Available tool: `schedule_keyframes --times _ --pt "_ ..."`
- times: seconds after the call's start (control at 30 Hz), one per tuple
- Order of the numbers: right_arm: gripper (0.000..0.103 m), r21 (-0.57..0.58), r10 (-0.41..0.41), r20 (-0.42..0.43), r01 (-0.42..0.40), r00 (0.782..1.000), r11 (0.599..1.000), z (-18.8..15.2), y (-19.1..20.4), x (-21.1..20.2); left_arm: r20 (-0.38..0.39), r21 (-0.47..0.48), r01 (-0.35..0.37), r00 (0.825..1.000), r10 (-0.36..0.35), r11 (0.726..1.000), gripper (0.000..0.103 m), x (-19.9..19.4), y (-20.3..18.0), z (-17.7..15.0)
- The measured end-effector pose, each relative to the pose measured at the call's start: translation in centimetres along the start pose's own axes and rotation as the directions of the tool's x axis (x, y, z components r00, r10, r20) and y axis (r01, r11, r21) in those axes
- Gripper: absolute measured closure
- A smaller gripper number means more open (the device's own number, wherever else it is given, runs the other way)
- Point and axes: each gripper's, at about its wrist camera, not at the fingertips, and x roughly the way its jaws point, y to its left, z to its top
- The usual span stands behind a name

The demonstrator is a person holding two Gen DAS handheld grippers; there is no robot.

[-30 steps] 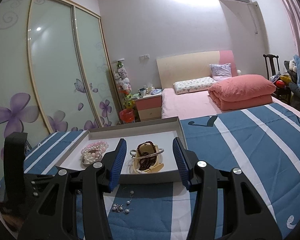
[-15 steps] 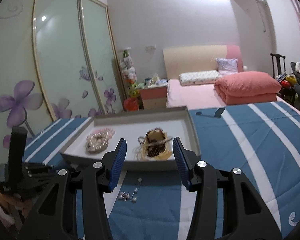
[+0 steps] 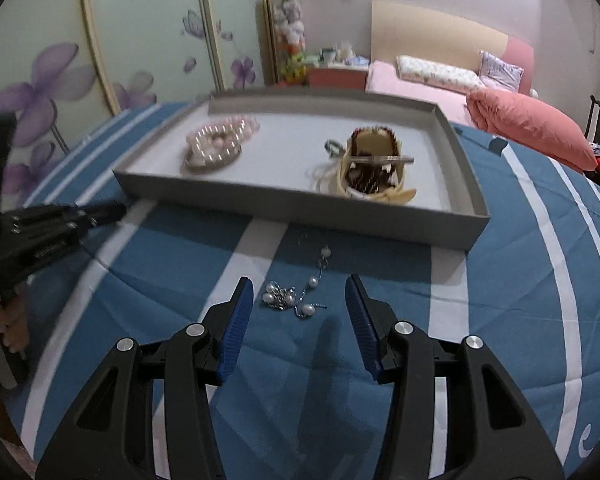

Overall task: Organize jewelry
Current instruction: 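Lift the pearl earring with the left tool while the right grasps another pearl earring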

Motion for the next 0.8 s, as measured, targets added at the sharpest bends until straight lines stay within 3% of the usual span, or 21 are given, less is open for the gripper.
schedule_keyframes --times 0.1,0.13,0.2,0.23,0.4,0.6,0.8 --pt "0.056 -0.010 -0.018 -0.053 0.018 0.998 1.000 0.0 0.1 1.0 0.000 0.000 0.000 1.000 0.000 1.000 0.092 0.0 0.1 0.1" --pt "0.072 -0.017 -0.030 -0.051 0.030 0.998 0.999 0.0 0.3 1.0 0.000 0.000 0.000 1.000 0.000 1.000 0.092 0.0 0.1 0.1" --pt "0.092 -0.031 -0.026 -0.049 0.024 0.998 0.999 0.0 0.4 0.8 0.000 0.000 0.000 1.000 0.000 1.000 0.092 0.0 0.1 0.1" --pt "0.096 -0.040 -0.034 -0.048 0.032 0.998 0.999 -0.2 0.6 0.6 0.000 0.000 0.000 1.000 0.000 1.000 0.092 0.0 0.1 0.1" --pt "0.096 -0.006 -0.034 -0.031 0.034 0.999 0.999 -0.6 0.1 -0.2 0.000 -0.003 0.001 1.000 -0.001 1.000 0.092 0.0 0.1 0.1" --pt "0.096 0.071 -0.013 0.148 0.003 0.989 0.997 -0.2 -1.4 -3.9 0.016 -0.024 0.007 1.000 -0.007 1.000 0.092 -0.3 0.5 0.0" --pt "0.096 0.098 -0.010 0.252 -0.016 0.968 0.995 0.5 -1.7 -6.3 0.051 -0.020 0.014 0.999 -0.013 1.000 0.092 -1.1 0.2 -0.1"
